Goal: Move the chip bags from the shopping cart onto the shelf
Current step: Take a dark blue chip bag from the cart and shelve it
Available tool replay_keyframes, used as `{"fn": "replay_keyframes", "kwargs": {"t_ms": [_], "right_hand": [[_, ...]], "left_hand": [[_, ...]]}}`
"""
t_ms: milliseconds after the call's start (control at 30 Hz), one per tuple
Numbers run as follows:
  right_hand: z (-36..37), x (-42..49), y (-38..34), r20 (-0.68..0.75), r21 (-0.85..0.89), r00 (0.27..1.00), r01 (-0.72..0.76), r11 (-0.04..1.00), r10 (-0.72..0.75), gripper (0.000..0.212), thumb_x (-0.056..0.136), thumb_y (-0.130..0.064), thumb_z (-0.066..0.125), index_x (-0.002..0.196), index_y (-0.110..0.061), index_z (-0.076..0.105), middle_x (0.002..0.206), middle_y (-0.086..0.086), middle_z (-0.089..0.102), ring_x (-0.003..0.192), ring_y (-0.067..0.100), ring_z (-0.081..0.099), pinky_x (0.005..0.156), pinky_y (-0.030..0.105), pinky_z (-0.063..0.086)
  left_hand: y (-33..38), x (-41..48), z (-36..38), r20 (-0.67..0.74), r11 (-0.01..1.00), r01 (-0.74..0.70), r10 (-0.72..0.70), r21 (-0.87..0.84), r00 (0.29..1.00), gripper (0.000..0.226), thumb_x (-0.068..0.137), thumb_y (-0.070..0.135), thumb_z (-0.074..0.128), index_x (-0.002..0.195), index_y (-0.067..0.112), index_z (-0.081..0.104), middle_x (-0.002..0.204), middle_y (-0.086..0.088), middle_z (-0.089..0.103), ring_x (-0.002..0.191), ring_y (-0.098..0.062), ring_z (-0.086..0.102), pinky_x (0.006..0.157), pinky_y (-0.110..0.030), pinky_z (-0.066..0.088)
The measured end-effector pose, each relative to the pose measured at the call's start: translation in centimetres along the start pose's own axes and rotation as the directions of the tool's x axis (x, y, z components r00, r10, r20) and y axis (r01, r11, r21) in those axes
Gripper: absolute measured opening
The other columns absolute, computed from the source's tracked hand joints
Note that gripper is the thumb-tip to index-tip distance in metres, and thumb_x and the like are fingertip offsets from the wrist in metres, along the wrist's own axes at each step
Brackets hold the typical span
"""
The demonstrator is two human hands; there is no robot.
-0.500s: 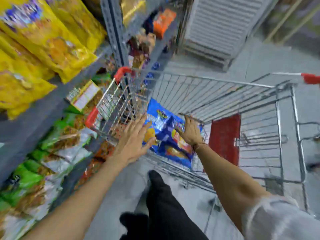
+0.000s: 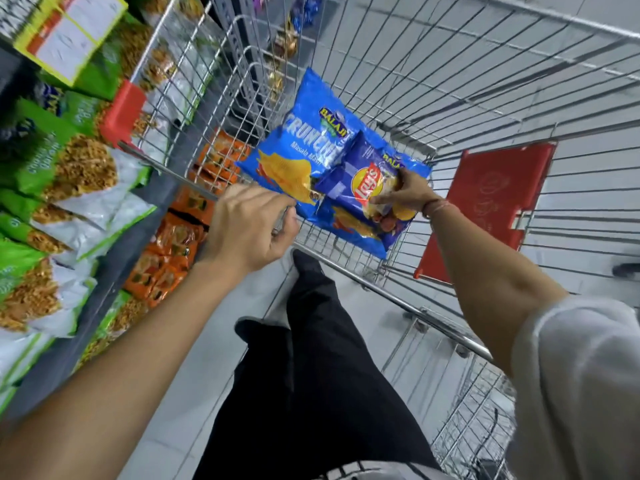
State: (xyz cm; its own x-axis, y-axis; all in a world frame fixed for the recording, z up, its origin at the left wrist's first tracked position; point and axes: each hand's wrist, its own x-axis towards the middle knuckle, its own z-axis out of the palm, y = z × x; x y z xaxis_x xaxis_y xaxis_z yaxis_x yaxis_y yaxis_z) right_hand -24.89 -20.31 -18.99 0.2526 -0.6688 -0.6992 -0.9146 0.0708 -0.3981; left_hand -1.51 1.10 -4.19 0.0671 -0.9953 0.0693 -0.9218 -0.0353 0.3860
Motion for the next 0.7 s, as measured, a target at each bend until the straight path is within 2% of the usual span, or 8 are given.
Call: {"fn": "replay_keyframes", "kwargs": {"t_ms": [100,200,267,367,467,567,633,700], "right_hand": [[0.2,-0.1,-0.1,0.046,-0.036,0.999,-0.018,0.999,0.020,0.084,0.063,-0.042,0.085,0.132,-0.011,0.049,0.116,0.002,0.056,0.117,0.024,0.054,0.088,0.026,0.038],[0.9,-1.0,-0.2,0.101,-0.001,0.995,-0.020,1.000,0.020,0.048,0.064,-0.040,0.085,0.099,-0.018,0.059,0.097,-0.001,0.058,0.093,0.022,0.057,0.075,0.027,0.042],[1.2,-1.8,-0.3,0.068,0.048,0.998,0.002,0.999,-0.005,0.038,0.066,-0.037,0.084,0.082,-0.017,0.057,0.086,0.000,0.058,0.083,0.020,0.055,0.063,0.028,0.045],[0.9,-2.9,-0.9,-0.007,0.296,1.000,-0.019,0.955,0.023,0.043,0.065,-0.031,0.085,0.094,-0.008,0.064,0.093,0.005,0.065,0.084,0.018,0.064,0.074,0.033,0.057],[0.2,-5.0,-2.1,-0.135,0.543,0.990,0.053,0.838,0.026,0.028,0.065,-0.026,0.086,0.083,-0.016,0.067,0.084,0.000,0.070,0.065,0.003,0.070,0.061,0.018,0.055],[-0.6,-6.2,-3.6,-0.178,0.716,0.983,0.099,0.691,0.043,0.028,0.067,-0.021,0.084,0.090,-0.010,0.072,0.082,0.002,0.075,0.075,0.020,0.070,0.077,0.038,0.058],[-2.2,-7.7,-6.0,-0.219,0.781,0.976,0.173,0.600,0.004,0.028,0.070,-0.019,0.082,0.093,-0.008,0.072,0.077,-0.002,0.077,0.071,0.018,0.071,0.074,0.038,0.057],[-4.1,-9.4,-9.4,-0.277,0.804,0.960,0.253,0.538,-0.039,0.030,0.073,-0.017,0.080,0.098,-0.005,0.072,0.085,0.003,0.078,0.075,0.018,0.072,0.073,0.035,0.059]], "left_hand": [[-0.1,-0.1,0.3,-0.014,1.000,0.005,-0.005,-0.003,1.000,0.038,0.084,0.023,0.038,0.081,0.006,0.072,0.073,-0.009,0.075,0.068,-0.026,0.070,0.068,-0.034,0.047],[-0.1,-0.2,0.4,-0.022,1.000,0.021,-0.021,-0.002,1.000,0.037,0.084,0.024,0.038,0.078,0.008,0.071,0.071,-0.007,0.074,0.066,-0.025,0.069,0.067,-0.034,0.046],[0.0,-0.3,0.5,-0.016,0.999,0.036,-0.035,0.006,0.999,0.037,0.085,0.024,0.037,0.077,0.008,0.070,0.070,-0.006,0.074,0.066,-0.024,0.069,0.069,-0.035,0.044],[0.0,-0.1,0.4,0.033,0.997,0.076,-0.076,0.007,0.997,0.040,0.086,0.026,0.034,0.075,0.010,0.069,0.068,-0.006,0.073,0.066,-0.025,0.068,0.072,-0.035,0.040],[0.5,-0.4,-0.2,0.061,0.997,0.075,-0.076,0.022,0.995,0.041,0.087,0.029,0.032,0.071,0.010,0.066,0.063,-0.004,0.069,0.060,-0.024,0.064,0.069,-0.035,0.043],[0.7,-0.3,-0.5,0.135,0.991,0.113,-0.102,-0.075,0.986,0.048,0.086,0.037,0.030,0.078,0.008,0.068,0.068,-0.008,0.071,0.065,-0.026,0.066,0.071,-0.036,0.046],[0.4,0.0,-1.9,0.096,0.985,0.146,-0.137,-0.096,0.986,0.054,0.086,0.045,0.027,0.087,0.009,0.068,0.080,-0.010,0.074,0.075,-0.030,0.068,0.074,-0.038,0.050],[-0.1,0.4,-4.3,-0.004,0.985,0.150,-0.151,-0.084,0.989,0.047,0.089,0.045,0.034,0.094,0.011,0.068,0.089,-0.011,0.074,0.082,-0.030,0.068,0.075,-0.038,0.051]]}}
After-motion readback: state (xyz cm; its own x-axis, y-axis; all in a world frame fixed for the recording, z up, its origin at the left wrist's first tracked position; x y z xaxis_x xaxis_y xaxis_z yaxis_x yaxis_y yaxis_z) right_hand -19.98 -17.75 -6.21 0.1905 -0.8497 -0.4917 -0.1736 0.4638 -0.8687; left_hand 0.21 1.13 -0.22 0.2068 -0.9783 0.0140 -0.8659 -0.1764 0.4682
